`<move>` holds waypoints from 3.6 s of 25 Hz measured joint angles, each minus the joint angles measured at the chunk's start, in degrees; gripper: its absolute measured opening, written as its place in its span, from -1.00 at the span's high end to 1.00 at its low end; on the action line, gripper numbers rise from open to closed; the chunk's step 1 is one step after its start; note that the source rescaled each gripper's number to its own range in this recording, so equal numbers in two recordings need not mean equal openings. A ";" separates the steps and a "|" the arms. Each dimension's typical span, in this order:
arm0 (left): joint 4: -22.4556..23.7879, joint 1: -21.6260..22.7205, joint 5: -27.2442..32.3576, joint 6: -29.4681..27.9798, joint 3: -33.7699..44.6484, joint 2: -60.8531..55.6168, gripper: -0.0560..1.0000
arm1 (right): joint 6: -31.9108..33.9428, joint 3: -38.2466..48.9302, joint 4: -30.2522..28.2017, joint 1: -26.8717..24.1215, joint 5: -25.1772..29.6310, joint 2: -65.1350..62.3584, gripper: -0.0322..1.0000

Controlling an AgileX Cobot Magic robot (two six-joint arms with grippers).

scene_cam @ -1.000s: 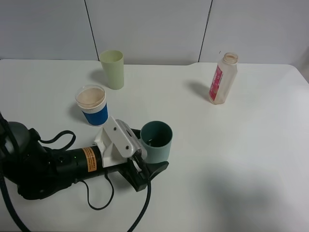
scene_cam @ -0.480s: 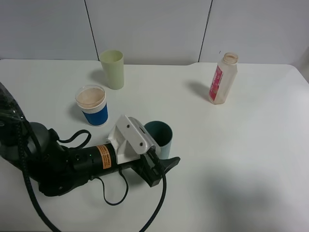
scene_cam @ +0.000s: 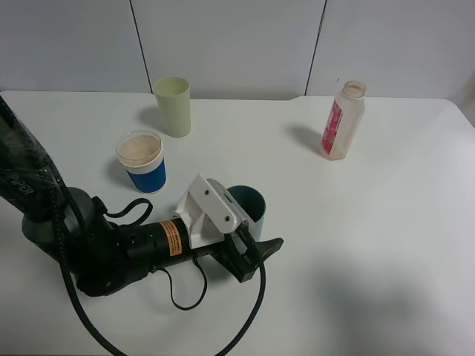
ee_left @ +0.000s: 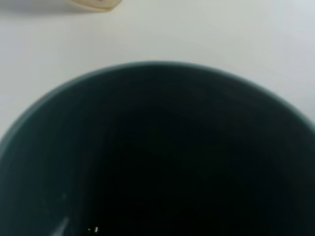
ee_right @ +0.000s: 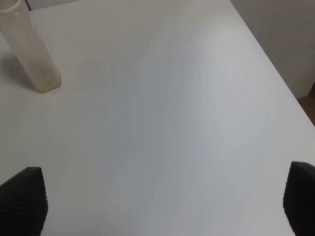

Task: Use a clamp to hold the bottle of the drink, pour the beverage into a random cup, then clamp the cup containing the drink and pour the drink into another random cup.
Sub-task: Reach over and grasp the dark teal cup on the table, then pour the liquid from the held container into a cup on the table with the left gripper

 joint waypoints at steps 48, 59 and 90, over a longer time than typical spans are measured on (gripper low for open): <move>0.17 0.00 0.76 -1.27 0.00 0.36 0.87 | 0.00 0.00 0.00 0.00 0.00 0.00 -0.94; -6.76 0.00 0.72 -1.27 2.79 -6.03 0.87 | 0.00 0.00 0.00 0.00 0.00 0.00 -0.94; -35.47 0.00 0.91 8.59 22.26 -20.00 0.87 | 0.00 0.00 0.00 0.00 0.00 0.00 -0.94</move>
